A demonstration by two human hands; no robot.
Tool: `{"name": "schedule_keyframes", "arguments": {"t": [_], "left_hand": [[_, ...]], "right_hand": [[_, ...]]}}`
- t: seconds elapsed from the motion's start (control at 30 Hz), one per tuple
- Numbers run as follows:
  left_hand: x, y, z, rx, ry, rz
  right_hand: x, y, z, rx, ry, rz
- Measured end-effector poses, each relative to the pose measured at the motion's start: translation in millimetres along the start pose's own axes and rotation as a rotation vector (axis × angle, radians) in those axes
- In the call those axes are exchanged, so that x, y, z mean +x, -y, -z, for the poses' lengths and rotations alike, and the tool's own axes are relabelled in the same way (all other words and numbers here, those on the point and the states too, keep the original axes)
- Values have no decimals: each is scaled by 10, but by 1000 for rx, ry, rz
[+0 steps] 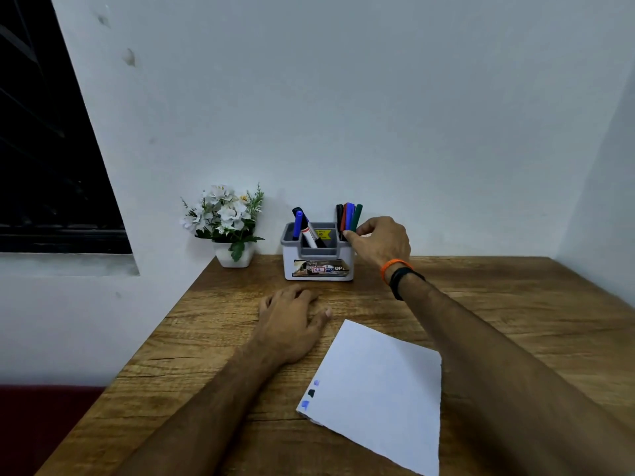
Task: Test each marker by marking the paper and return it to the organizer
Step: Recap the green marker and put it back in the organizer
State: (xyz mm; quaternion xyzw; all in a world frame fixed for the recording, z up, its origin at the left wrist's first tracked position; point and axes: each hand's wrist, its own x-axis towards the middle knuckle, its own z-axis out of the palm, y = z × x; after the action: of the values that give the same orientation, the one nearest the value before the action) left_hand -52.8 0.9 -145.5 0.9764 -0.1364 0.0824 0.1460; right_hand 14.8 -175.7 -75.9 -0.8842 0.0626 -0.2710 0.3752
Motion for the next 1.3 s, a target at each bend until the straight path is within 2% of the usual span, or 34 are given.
{"name": "schedule_keyframes", "arguments": {"t": [0.07, 0.23, 0.3, 0.4, 0.47, 0.57, 0.67, 0.73, 0.87, 1.03, 1.13, 1.23, 1.3], "left_hand": [[-3, 0, -1, 0, -4, 2], [-18, -15, 18, 13, 7, 6], [-14, -2, 7, 3, 9, 10], [-16, -6, 24, -44, -12, 3], [-28, -50, 85, -196, -97, -13], [-46, -142, 242, -628, -239, 11], [-53, -217, 355, -1049, -228, -24], [-70, -281, 383, -1178, -204, -51], [-89, -336, 388, -1193, -241, -59], [-76, -242, 431, -1276, -225, 62], [-89, -217, 439, -1259, -171, 89], [-141, -246, 425, -1133, -97, -9], [-171, -280, 410, -1059, -63, -100]], "right_hand": [[-11, 47, 49, 58, -58, 18], [5, 314, 328, 396, -203, 97], [-26, 388, 416, 544, -170, 104], [-199, 408, 515, 725, 15, 75], [-369, 345, 531, 742, 160, 43], [-638, 164, 506, 719, 307, 45], [-859, 1, 499, 653, 396, 43], [-944, -65, 509, 596, 445, 53], [-981, -113, 562, 535, 516, 93], [-879, -199, 729, 460, 545, 157], [-839, -220, 776, 647, 468, 95], [-857, -224, 726, 858, 433, -65], [-890, -209, 672, 895, 430, -140]]}}
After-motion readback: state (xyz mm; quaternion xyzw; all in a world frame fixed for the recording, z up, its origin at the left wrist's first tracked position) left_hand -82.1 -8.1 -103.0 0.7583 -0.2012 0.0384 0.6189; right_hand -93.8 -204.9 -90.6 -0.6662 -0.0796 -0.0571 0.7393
